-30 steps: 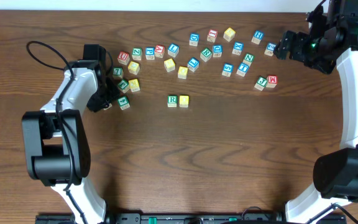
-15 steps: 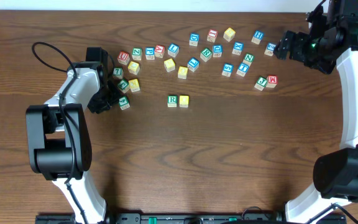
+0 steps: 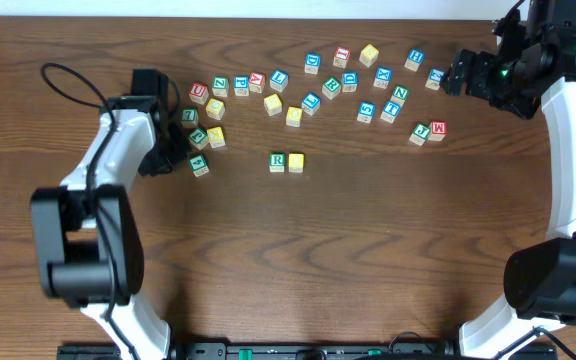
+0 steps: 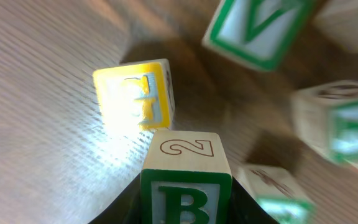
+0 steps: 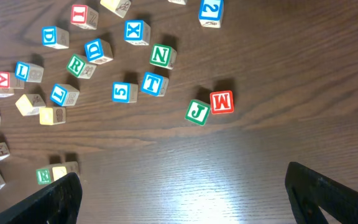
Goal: Spell out ROBOT
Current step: 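Reach the left gripper to the green B block and grasp it, then place the green B block to the right of the O block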
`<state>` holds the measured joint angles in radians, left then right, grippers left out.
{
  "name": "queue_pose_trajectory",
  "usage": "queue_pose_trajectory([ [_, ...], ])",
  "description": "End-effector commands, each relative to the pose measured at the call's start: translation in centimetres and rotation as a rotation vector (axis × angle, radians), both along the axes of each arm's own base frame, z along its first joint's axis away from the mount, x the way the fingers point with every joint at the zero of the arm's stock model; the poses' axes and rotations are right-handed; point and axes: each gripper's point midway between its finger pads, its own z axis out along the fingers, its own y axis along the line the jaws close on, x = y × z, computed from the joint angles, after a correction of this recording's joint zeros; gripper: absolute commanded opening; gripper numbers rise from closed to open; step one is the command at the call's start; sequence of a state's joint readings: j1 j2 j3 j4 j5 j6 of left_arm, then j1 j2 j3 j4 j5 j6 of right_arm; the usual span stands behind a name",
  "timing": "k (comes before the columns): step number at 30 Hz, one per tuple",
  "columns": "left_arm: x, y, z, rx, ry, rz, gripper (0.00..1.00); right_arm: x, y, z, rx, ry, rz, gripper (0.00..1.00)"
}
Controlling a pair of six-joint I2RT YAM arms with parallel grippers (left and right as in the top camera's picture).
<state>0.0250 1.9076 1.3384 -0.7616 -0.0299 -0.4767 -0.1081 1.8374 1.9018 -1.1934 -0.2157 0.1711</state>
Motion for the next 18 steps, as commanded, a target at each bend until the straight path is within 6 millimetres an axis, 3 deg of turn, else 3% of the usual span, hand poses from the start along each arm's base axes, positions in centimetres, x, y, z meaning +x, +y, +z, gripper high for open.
queue_pose_trajectory([
  [1, 2.3, -1.1, 5.7, -0.023, -0.157, -0.067, 0.3, 0.2, -0.2, 0.6, -0.011, -0.018, 0.007, 0.99],
  [4, 2.8, -2.7, 7.8, -0.033, -0.205, -0.112, 0.3, 0.3, -0.2, 0.6, -0.011, -0.022, 0.007, 0.99],
  [10, 3.7, -9.1, 10.6, -0.051, -0.262, -0.263, 0.3, 0.2, -0.2, 0.6, -0.011, -0.021, 0.007, 0.99],
  [11, 3.8, -12.1, 11.3, -0.061, -0.29, -0.329, 0.3, 0.2, -0.1, 0.6, -0.01, -0.02, 0.007, 0.99],
  [18, 3.9, -22.1, 11.7, -0.112, -0.394, -0.511, 0.3, 0.0, -0.1, 0.5, -0.009, -0.01, 0.008, 0.99],
])
